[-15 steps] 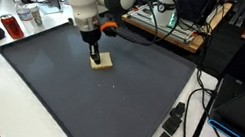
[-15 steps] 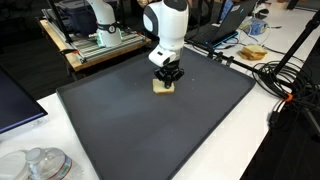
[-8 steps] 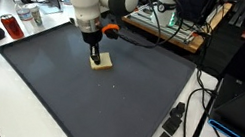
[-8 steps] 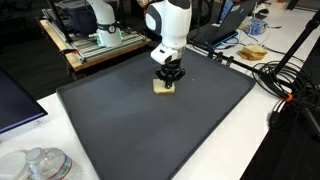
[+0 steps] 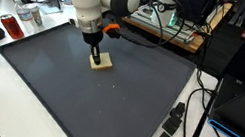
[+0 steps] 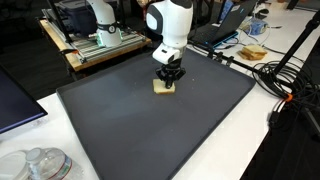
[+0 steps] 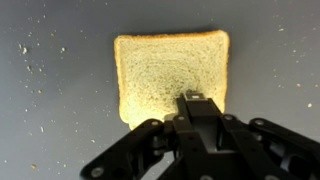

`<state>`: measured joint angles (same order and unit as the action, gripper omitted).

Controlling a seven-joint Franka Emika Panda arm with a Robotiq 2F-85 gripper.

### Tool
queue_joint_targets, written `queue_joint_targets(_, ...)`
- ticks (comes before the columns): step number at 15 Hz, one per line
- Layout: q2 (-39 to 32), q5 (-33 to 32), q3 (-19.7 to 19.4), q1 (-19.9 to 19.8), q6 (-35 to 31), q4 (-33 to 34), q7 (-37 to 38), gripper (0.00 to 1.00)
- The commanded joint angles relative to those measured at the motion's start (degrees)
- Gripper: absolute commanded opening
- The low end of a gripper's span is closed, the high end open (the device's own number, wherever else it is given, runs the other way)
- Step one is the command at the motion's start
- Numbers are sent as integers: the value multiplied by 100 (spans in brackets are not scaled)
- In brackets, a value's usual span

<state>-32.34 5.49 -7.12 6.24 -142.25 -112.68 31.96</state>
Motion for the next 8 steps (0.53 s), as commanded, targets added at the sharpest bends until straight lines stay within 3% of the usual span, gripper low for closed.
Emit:
queue_joint_targets(1,-103,-176,198,-163,-309,-239,-1009,5)
queue_joint_targets(8,-40,-311,580,-571,-329,-297,-3092,5)
